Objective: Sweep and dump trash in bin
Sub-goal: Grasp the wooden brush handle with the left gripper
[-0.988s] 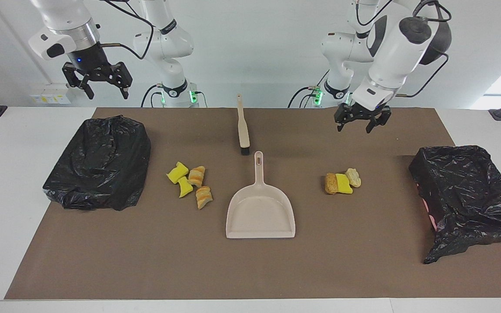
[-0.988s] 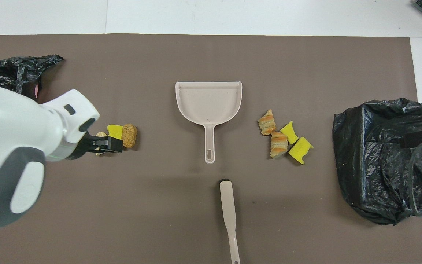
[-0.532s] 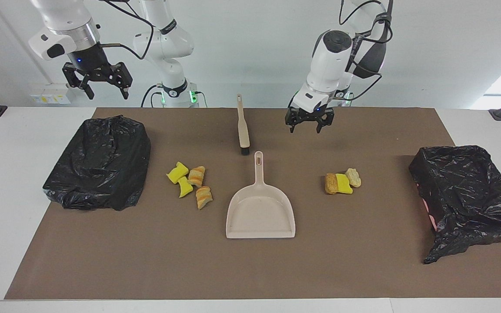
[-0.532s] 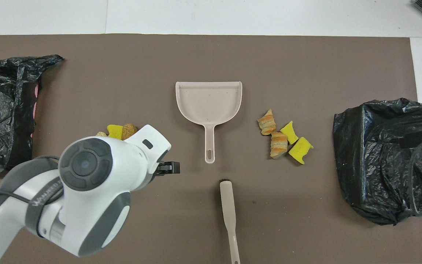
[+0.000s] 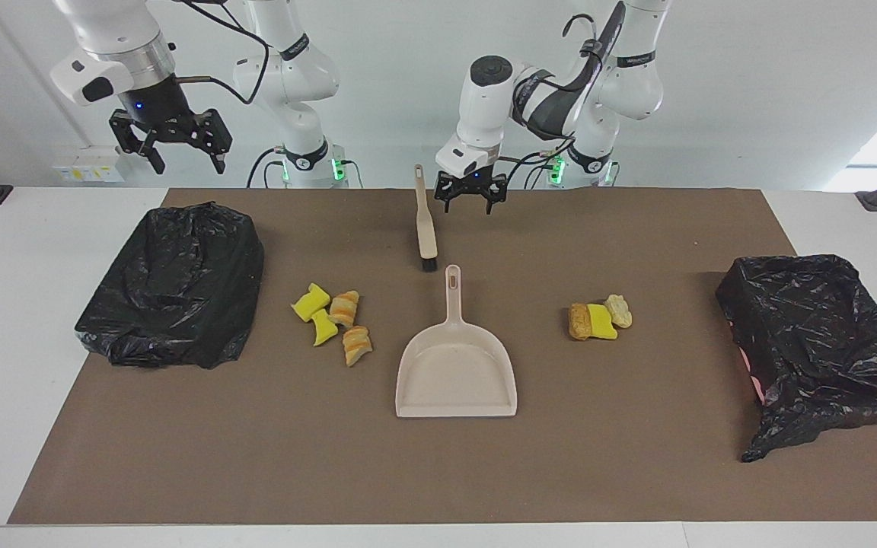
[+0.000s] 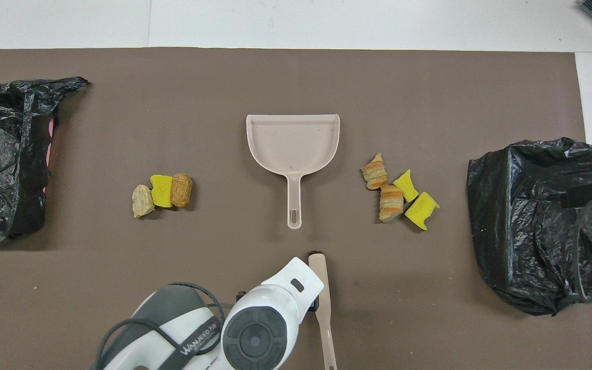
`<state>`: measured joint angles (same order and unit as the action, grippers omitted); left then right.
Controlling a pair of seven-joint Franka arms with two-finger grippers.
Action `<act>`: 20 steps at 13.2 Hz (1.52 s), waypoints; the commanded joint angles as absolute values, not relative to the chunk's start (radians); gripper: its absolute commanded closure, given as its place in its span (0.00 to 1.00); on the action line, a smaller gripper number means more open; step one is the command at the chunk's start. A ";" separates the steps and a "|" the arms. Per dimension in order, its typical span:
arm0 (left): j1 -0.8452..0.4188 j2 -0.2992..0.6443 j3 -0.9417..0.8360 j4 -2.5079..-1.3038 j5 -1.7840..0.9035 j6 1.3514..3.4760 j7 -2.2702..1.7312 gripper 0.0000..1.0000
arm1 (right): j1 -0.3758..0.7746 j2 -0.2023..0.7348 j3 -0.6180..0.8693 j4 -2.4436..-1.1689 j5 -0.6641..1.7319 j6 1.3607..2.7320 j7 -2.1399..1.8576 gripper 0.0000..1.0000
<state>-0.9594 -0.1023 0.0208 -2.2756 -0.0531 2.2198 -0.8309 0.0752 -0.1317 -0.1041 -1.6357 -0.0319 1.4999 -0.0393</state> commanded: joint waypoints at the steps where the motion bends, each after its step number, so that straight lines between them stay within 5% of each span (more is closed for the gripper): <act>1: -1.063 -0.112 0.040 -2.312 -0.025 2.263 -0.934 0.00 | 0.071 -0.155 -0.103 -1.666 -0.026 1.514 -0.066 0.00; 8: -1.155 -0.064 0.034 -2.321 -0.025 2.359 -1.035 0.00 | 0.071 -0.158 -0.103 -1.671 -0.026 1.516 -0.066 0.00; 12: -1.200 0.081 0.035 -2.306 -0.015 2.434 -1.034 0.00 | 0.072 -0.158 -0.103 -1.671 -0.026 1.517 -0.066 0.00; 20: -1.200 0.057 0.028 -2.252 -0.015 2.338 -1.037 0.00 | 0.072 -0.160 -0.103 -1.671 -0.026 1.516 -0.066 0.00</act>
